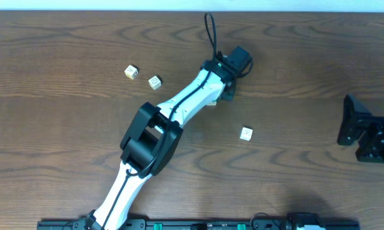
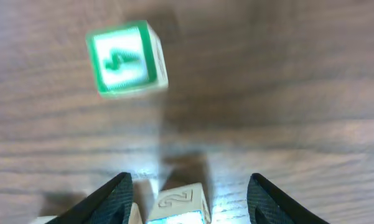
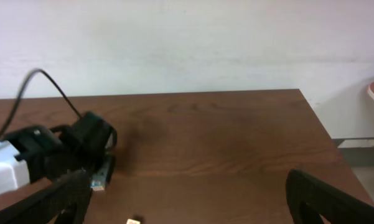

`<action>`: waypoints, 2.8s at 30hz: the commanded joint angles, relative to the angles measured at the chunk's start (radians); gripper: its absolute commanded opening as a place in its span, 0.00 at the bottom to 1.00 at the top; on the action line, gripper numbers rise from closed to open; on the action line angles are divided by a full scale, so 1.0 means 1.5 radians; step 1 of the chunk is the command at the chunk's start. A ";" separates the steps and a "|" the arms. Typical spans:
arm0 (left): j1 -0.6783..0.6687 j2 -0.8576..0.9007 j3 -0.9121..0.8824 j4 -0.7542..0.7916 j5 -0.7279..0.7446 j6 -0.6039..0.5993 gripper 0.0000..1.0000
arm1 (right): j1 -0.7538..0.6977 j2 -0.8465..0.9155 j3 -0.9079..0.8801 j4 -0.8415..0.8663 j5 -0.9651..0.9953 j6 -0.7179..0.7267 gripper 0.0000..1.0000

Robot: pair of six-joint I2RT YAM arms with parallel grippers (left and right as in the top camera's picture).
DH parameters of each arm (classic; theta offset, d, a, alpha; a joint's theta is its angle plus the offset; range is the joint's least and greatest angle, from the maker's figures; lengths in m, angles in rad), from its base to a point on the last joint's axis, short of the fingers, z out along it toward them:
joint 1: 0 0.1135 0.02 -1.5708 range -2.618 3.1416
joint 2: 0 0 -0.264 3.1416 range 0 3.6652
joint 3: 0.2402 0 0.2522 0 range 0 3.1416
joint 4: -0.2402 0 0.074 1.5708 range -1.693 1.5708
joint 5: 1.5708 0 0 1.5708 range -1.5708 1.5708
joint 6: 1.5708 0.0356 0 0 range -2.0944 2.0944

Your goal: Spell out Ai2

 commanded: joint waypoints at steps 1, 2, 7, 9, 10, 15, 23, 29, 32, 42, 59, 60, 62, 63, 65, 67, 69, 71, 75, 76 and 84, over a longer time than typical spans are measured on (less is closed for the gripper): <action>0.031 -0.006 0.115 -0.042 -0.056 0.017 0.63 | -0.002 0.022 -0.013 0.001 0.005 0.009 0.99; 0.040 -0.011 0.140 -0.063 -0.065 0.017 0.63 | -0.002 0.028 -0.020 0.003 0.005 0.009 0.99; 0.134 -0.068 0.239 -0.173 -0.061 0.029 0.63 | -0.002 0.086 -0.080 0.036 0.004 0.009 0.99; 0.187 -0.102 0.240 -0.198 -0.059 0.030 0.63 | -0.003 0.113 -0.103 0.050 -0.013 0.009 0.99; 0.224 -0.121 0.240 -0.218 -0.048 0.029 0.64 | -0.007 0.133 -0.117 0.060 -0.036 0.008 0.99; 0.376 -0.163 0.240 -0.329 0.083 0.030 0.60 | -0.050 0.251 -0.151 0.119 -0.207 -0.023 0.99; 0.417 -0.164 0.175 -0.364 0.157 0.043 0.06 | -0.059 0.568 -0.151 0.167 -0.442 -0.033 0.07; 0.368 -0.165 0.051 -0.286 0.255 0.051 0.06 | -0.036 0.681 -0.151 0.218 -0.576 -0.023 0.01; 0.349 -0.179 -0.033 -0.233 0.289 0.054 0.06 | -0.030 0.710 -0.151 0.234 -0.577 -0.010 0.01; 0.340 -0.386 -0.456 0.128 0.394 0.000 0.06 | -0.032 0.726 -0.151 0.240 -0.585 -0.011 0.01; 0.293 -0.295 -0.521 0.261 0.345 -0.216 0.06 | 0.016 0.810 -0.151 0.227 -0.607 -0.011 0.02; 0.293 -0.291 -0.521 0.263 0.345 -0.216 0.06 | 0.017 0.815 -0.152 0.226 -0.607 -0.011 0.02; 0.293 -0.278 -0.521 0.269 0.346 -0.218 0.06 | 0.020 0.827 -0.153 0.220 -0.606 -0.020 0.02; 0.293 -0.271 -0.521 0.273 0.351 -0.219 0.06 | 0.021 0.831 -0.153 0.216 -0.608 -0.022 0.01; 0.293 -0.258 -0.521 0.283 0.358 -0.226 0.06 | 0.026 0.837 -0.153 0.214 -0.614 -0.025 0.02; 0.293 -0.253 -0.521 0.291 0.357 -0.235 0.06 | 0.032 0.839 -0.153 0.213 -0.614 -0.033 0.02; 0.293 -0.252 -0.521 0.304 0.357 -0.236 0.06 | 0.038 0.839 -0.153 0.210 -0.613 -0.039 0.01; 0.293 -0.247 -0.521 0.314 0.357 -0.237 0.06 | 0.047 0.840 -0.153 0.210 -0.613 -0.043 0.02; 0.293 -0.233 -0.521 0.318 0.358 -0.243 0.06 | 0.058 0.849 -0.153 0.212 -0.608 -0.044 0.02; 0.293 -0.232 -0.521 0.319 0.358 -0.243 0.06 | 0.059 0.853 -0.153 0.211 -0.607 -0.044 0.02; 0.293 -0.212 -0.521 0.348 0.392 -0.246 0.06 | 0.071 0.891 -0.153 0.215 -0.634 -0.044 0.01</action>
